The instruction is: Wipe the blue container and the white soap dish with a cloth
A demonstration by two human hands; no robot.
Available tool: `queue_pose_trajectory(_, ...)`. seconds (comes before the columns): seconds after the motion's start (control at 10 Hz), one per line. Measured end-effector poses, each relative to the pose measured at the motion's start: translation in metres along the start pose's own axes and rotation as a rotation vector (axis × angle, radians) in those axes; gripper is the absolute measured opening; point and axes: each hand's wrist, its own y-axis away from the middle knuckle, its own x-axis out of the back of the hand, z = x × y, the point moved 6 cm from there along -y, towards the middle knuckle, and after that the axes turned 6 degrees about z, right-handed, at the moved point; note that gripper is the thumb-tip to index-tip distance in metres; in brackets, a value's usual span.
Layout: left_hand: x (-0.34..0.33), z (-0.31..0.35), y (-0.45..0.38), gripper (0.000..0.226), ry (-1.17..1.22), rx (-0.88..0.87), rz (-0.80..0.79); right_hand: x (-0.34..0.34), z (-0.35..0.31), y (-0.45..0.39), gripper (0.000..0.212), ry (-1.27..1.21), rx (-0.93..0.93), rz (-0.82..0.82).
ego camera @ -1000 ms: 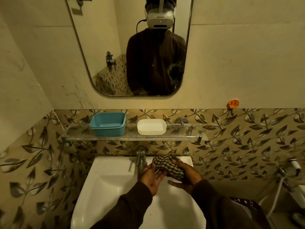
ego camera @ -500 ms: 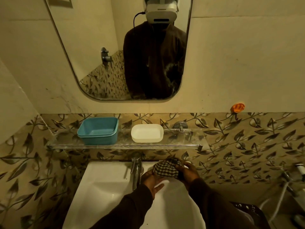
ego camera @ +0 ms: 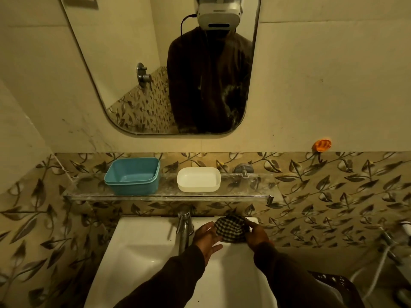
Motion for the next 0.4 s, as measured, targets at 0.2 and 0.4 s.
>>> queue_pose_trajectory(0.2,0.001,0.006,0.016,0.040,-0.042,-0.063,-0.010,0.001,0.002,0.012,0.040,0.149,0.042,0.026)
queue_pose_trajectory(0.4,0.008,0.006,0.043,0.029,-0.043,-0.116,0.028,0.000,0.003,0.030,0.041,0.154,0.083,0.060)
